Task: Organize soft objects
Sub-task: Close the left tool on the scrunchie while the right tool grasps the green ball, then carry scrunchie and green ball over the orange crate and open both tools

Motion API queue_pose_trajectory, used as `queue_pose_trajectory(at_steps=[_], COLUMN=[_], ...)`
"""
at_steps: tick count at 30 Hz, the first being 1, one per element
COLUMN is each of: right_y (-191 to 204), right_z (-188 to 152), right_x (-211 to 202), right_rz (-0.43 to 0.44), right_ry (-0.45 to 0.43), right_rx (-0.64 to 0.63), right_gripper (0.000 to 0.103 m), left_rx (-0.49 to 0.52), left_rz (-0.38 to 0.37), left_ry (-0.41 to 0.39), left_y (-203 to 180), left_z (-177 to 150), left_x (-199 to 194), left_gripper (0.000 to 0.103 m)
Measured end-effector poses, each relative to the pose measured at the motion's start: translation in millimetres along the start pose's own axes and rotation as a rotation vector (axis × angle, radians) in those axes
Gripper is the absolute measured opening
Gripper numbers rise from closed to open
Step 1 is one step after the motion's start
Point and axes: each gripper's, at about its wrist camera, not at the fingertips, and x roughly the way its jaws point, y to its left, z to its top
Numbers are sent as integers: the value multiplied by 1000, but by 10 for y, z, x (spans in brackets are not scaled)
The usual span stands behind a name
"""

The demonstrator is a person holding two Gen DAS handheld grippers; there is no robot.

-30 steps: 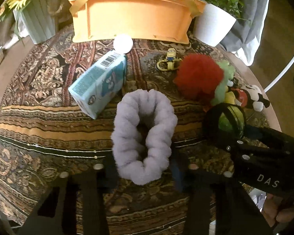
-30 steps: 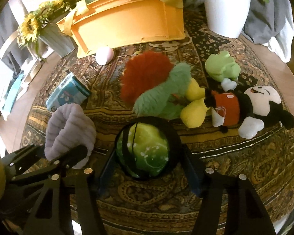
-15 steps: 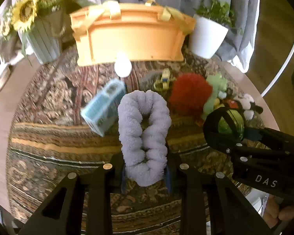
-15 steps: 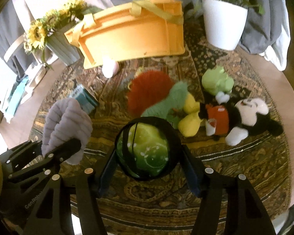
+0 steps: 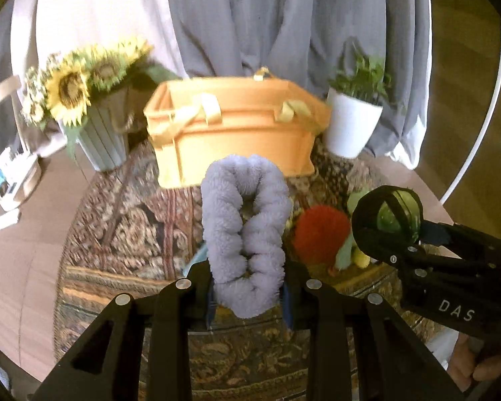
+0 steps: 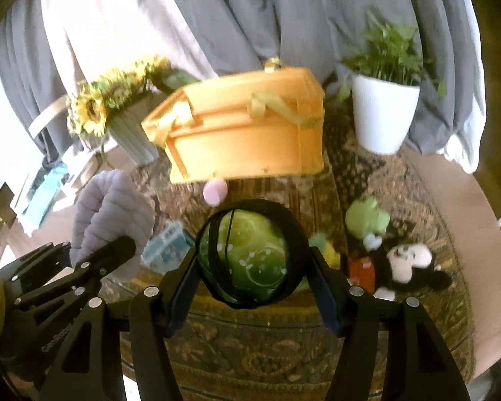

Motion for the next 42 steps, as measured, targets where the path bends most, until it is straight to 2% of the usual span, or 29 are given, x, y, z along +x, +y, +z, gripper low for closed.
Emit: queue_pose_trajectory(at_steps=[21, 34, 42], right_y=[155, 157, 141], right_z=[724, 1266, 1564], right_x=[-250, -56, 191], right_rz=[48, 80, 85], right_ry=[-224, -296, -300], right_rx=[-52, -64, -66], right_gripper=[63, 63, 63], left_rx=[-11, -32, -38], left_rz=[70, 138, 161], left_ry=[-224, -316, -333], left_y=[64, 125, 228], left_z=[636, 1138, 1410], left_x=[-388, -289, -83], left_gripper=[30, 30, 30])
